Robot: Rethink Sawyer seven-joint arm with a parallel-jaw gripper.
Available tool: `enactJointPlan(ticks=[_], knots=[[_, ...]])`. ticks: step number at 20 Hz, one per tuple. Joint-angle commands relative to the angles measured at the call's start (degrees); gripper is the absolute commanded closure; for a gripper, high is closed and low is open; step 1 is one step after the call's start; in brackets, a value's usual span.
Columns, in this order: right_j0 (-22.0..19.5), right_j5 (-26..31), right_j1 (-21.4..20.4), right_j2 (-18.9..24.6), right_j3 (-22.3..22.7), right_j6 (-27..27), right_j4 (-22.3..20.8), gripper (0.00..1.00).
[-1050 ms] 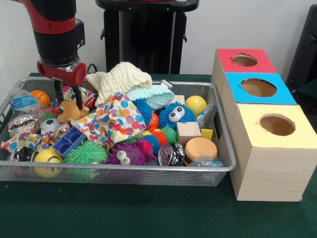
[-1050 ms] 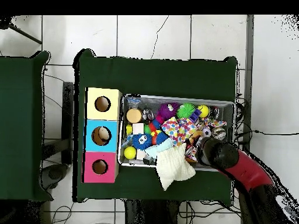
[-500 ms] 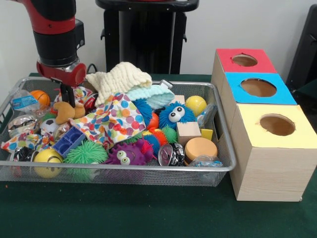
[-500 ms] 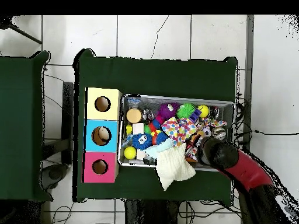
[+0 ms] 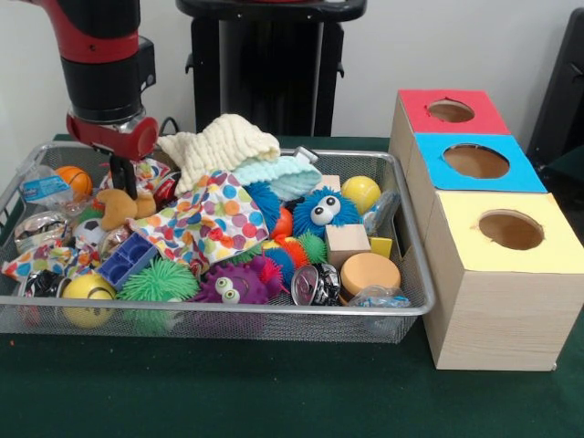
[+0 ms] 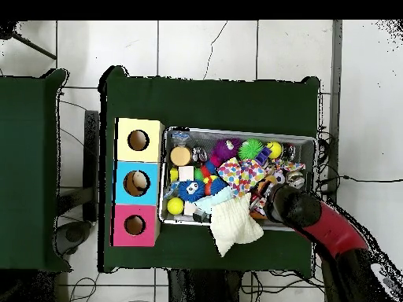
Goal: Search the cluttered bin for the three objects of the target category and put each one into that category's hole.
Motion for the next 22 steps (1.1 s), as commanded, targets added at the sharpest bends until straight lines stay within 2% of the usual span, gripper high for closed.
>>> enactJointPlan(ticks=[1, 15, 18, 19, 22], knots=[[1.05, -2.57, 1.50, 2.34, -1.79, 7.28, -0.48, 1.00], [0.95, 1.92, -1.18, 2.47, -2.06, 5.12, -0.61, 1.00], [-0.26, 2.04, -1.72, 4.01, -1.83, 4.02, -0.53, 1.00], [-0.82, 1.54, -2.93, 4.65, -0.54, 3.99, -0.45, 1.00], [0.32, 8.06, -9.06, 3.39, 1.10, 3.63, 0.57, 1.00]])
